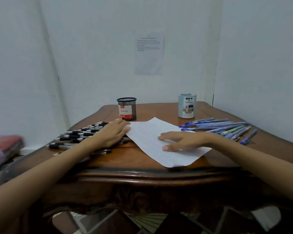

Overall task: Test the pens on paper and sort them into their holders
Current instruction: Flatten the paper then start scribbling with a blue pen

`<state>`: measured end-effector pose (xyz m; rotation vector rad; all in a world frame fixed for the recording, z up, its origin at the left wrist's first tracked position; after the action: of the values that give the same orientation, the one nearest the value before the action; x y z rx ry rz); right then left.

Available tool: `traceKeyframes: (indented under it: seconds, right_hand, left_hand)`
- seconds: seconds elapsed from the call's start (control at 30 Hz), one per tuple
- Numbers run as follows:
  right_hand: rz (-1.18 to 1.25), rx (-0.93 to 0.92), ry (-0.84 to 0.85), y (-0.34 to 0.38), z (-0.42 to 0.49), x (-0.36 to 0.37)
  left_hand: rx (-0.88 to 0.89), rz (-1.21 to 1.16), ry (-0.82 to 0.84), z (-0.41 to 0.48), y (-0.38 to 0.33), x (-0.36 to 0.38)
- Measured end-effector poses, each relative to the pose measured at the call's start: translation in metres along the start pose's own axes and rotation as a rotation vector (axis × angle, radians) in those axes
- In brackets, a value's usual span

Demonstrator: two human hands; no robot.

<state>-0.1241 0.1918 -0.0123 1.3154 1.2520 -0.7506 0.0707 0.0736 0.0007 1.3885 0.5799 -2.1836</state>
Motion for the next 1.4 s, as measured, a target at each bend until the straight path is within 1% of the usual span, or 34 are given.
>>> traceKeyframes:
  seconds: [0.07, 0.13, 0.2, 0.27, 0.33, 0.4, 0.43, 0.47, 0.53, 0.57, 0.63, 0.73, 0.87, 0.93, 1.0, 1.1, 1.2, 1.33, 1.4]
  right_hand:
    - [0.086, -0.049, 0.072, -0.008, -0.007, -0.005]
    - [0.148, -0.095, 0.124, -0.014, -0.014, -0.011]
    - [0.214, -0.138, 0.137, -0.017, -0.016, -0.015]
    - [0.297, -0.127, 0.060, -0.020, -0.015, -0.018]
    - [0.358, -0.089, -0.091, -0.020, -0.011, -0.019]
    - [0.315, -0.079, -0.222, -0.018, -0.005, -0.018]
    - [0.242, -0.074, -0.247, -0.017, -0.001, -0.016]
    - [0.157, -0.069, -0.241, -0.016, 0.003, -0.013]
    - [0.040, -0.066, -0.170, -0.018, 0.010, -0.008]
    - [0.027, -0.073, -0.127, -0.019, 0.010, -0.008]
    - [0.074, -0.092, -0.043, -0.024, 0.006, -0.010]
    - [0.167, -0.111, 0.038, -0.036, -0.002, -0.012]
    - [0.195, -0.140, 0.069, -0.045, -0.008, -0.016]
    - [0.198, -0.140, 0.069, -0.047, -0.006, -0.017]
    - [0.183, -0.122, 0.033, -0.046, -0.003, -0.020]
    - [0.101, -0.075, -0.044, -0.044, 0.000, -0.027]
    - [0.038, -0.026, -0.058, -0.045, -0.003, -0.030]
    - [-0.173, 0.022, -0.127, -0.053, -0.003, -0.032]
    - [-0.204, 0.057, -0.158, -0.057, -0.003, -0.034]
  left_hand:
    - [0.010, -0.021, -0.007, -0.001, 0.003, -0.001]
    - [0.021, 0.008, 0.005, -0.001, 0.001, -0.002]
    - [0.017, 0.061, -0.005, 0.000, 0.000, -0.003]
    - [-0.001, 0.007, -0.013, 0.002, 0.002, -0.005]
    - [-0.005, -0.122, -0.004, 0.003, 0.002, -0.006]
    - [-0.015, -0.273, -0.003, 0.005, 0.001, -0.010]
    - [-0.025, -0.342, -0.002, 0.006, 0.001, -0.012]
    - [-0.026, -0.387, 0.004, 0.008, 0.001, -0.014]
    - [-0.010, -0.443, 0.049, 0.014, 0.000, -0.016]
    - [0.001, -0.474, 0.077, 0.016, -0.001, -0.015]
    - [0.027, -0.496, 0.124, 0.022, -0.004, -0.009]
    - [0.088, -0.378, 0.117, 0.025, -0.007, 0.005]
    - [0.141, -0.283, 0.107, 0.027, 0.000, 0.011]
    - [0.133, -0.200, 0.125, 0.029, 0.005, 0.011]
    - [0.096, -0.129, 0.145, 0.032, 0.008, 0.011]
    - [0.069, -0.066, 0.153, 0.033, 0.011, 0.013]
    - [0.035, -0.051, 0.152, 0.034, 0.015, 0.013]
    - [-0.012, -0.039, 0.146, 0.034, 0.016, 0.011]
    - [-0.042, -0.043, 0.145, 0.034, 0.017, 0.011]
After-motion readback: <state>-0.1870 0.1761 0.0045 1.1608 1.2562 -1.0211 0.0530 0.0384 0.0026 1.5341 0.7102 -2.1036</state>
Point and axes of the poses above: each hand's wrist, its own z-axis towards the middle knuckle, its own x-axis out of the palm, y = z × x, the point moved 5 cm from there along z, towards the middle knuckle, and after that the axes turned 1 degree about -y, right-handed, at the moved point
